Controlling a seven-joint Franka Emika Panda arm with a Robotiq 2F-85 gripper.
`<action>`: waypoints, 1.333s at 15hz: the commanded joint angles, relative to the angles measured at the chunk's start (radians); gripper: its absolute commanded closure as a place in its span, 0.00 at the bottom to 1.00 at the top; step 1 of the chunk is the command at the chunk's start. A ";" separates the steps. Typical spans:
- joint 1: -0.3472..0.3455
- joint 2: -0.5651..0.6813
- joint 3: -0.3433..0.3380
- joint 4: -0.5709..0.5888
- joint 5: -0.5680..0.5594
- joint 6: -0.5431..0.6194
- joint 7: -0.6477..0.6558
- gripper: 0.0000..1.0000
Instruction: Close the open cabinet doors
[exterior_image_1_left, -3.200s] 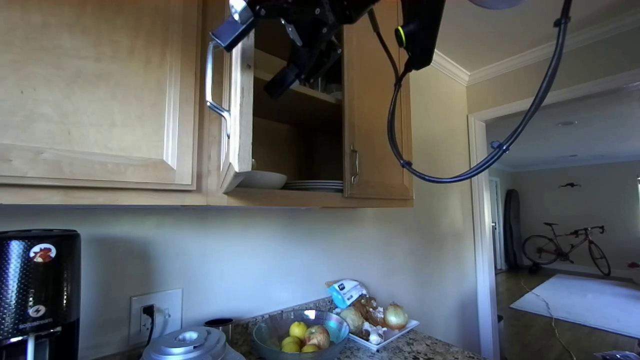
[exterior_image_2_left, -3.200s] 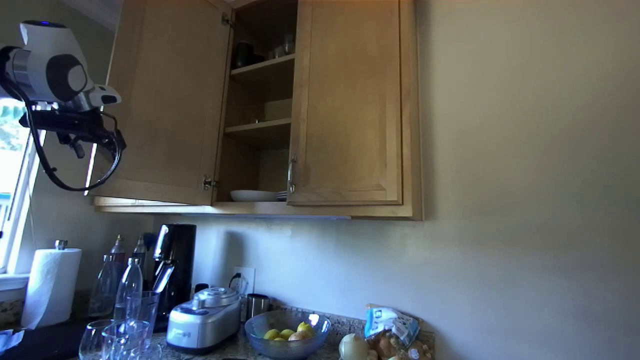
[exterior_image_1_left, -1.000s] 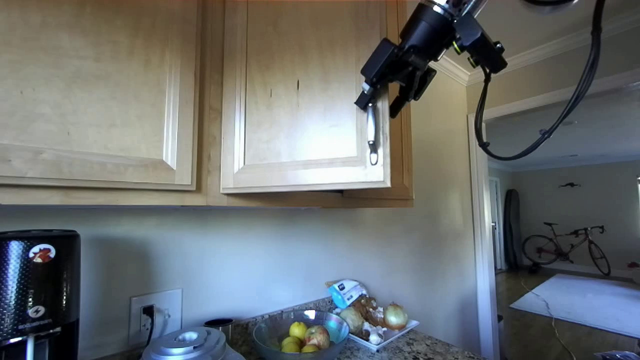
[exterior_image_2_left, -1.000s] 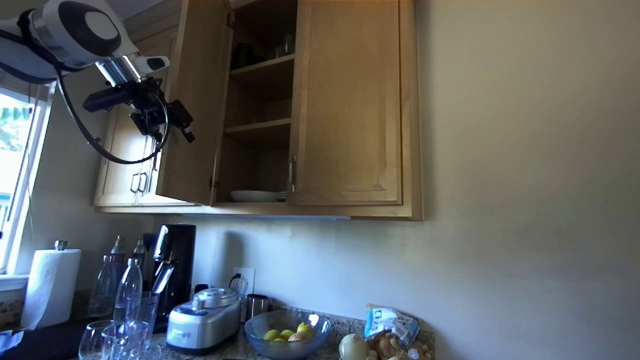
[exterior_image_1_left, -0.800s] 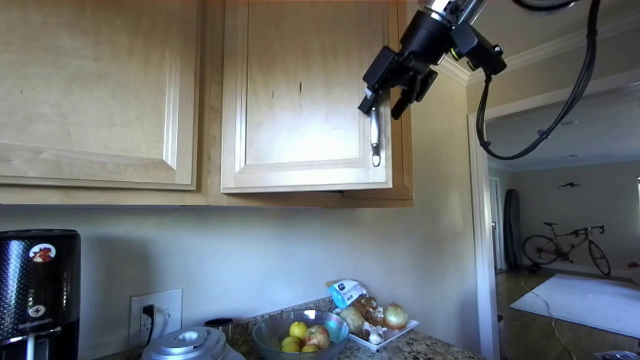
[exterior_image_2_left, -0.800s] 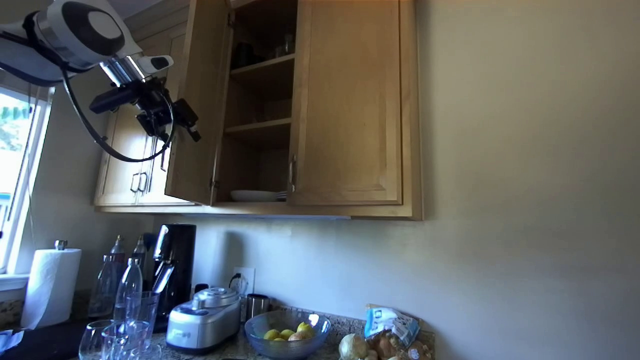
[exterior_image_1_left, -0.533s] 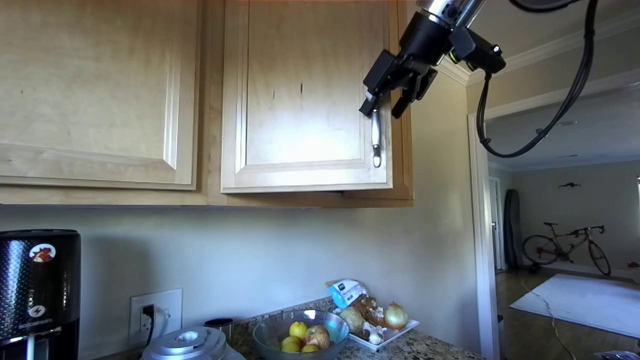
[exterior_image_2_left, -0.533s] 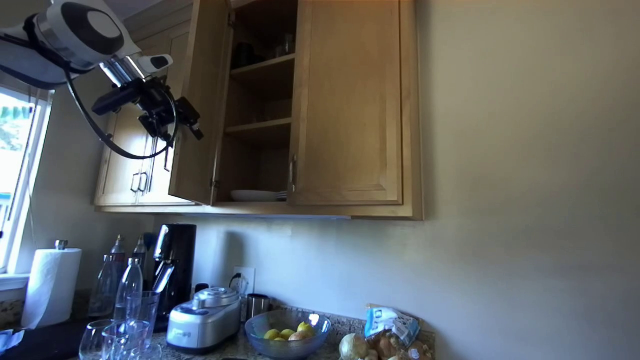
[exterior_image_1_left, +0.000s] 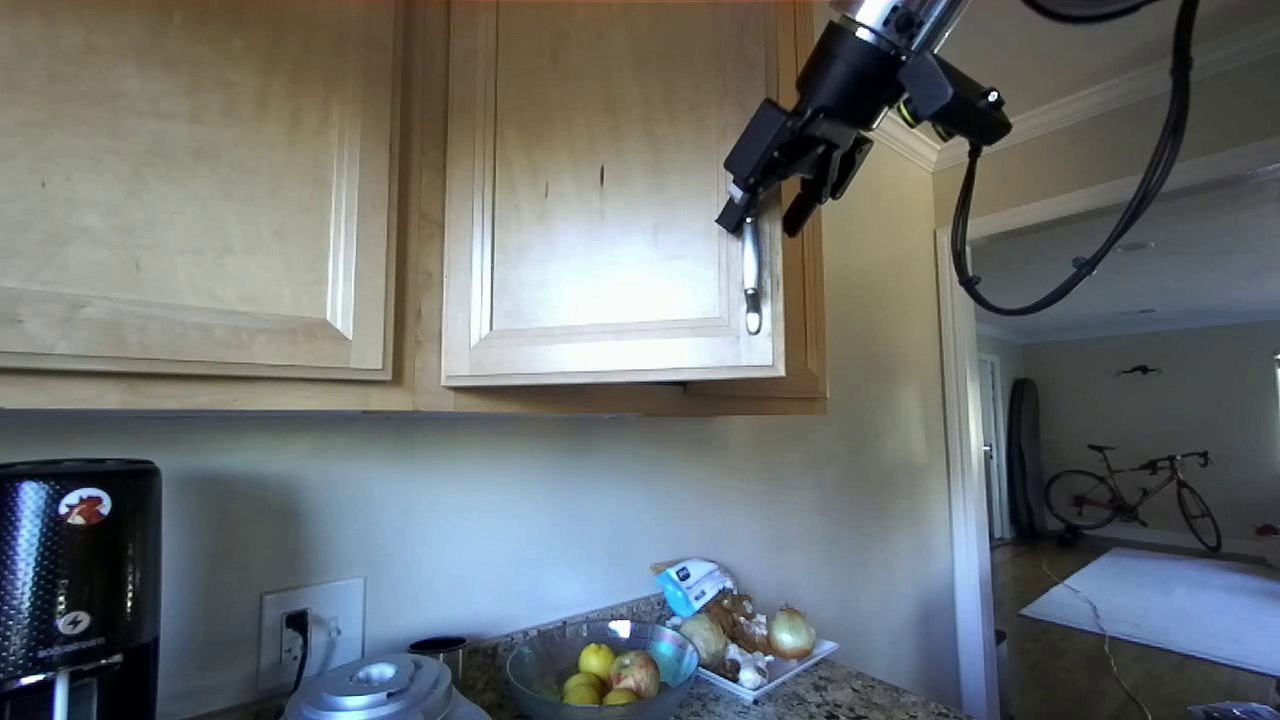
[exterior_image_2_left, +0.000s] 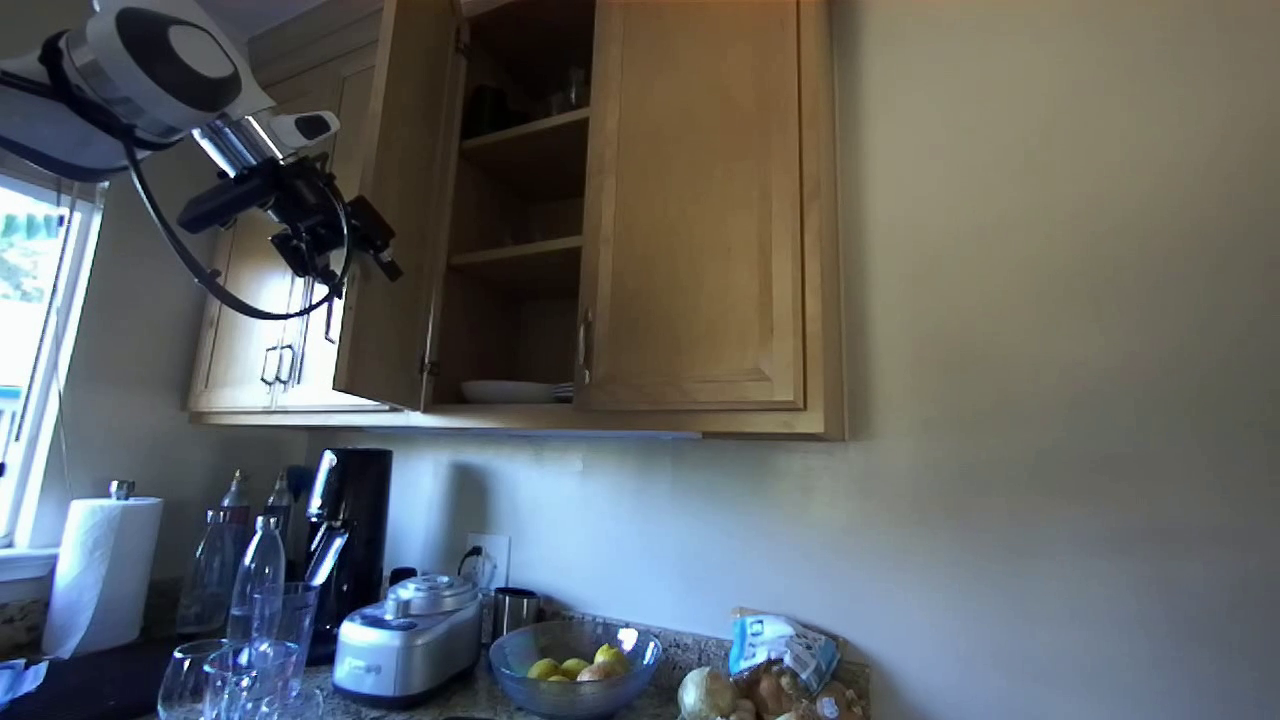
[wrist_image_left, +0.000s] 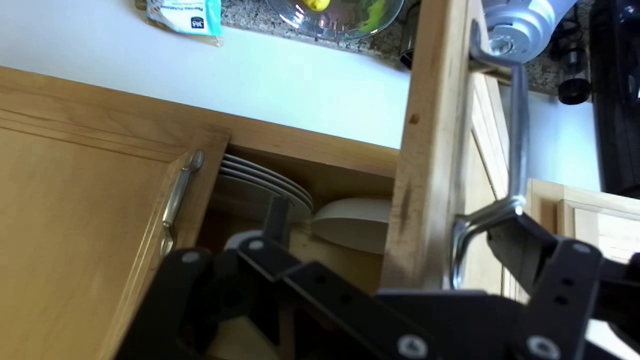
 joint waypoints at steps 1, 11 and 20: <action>0.034 -0.084 -0.012 -0.129 0.011 -0.105 -0.028 0.00; 0.011 -0.002 0.014 0.003 0.007 0.000 0.008 0.00; 0.070 -0.187 -0.067 -0.055 0.052 -0.088 -0.045 0.00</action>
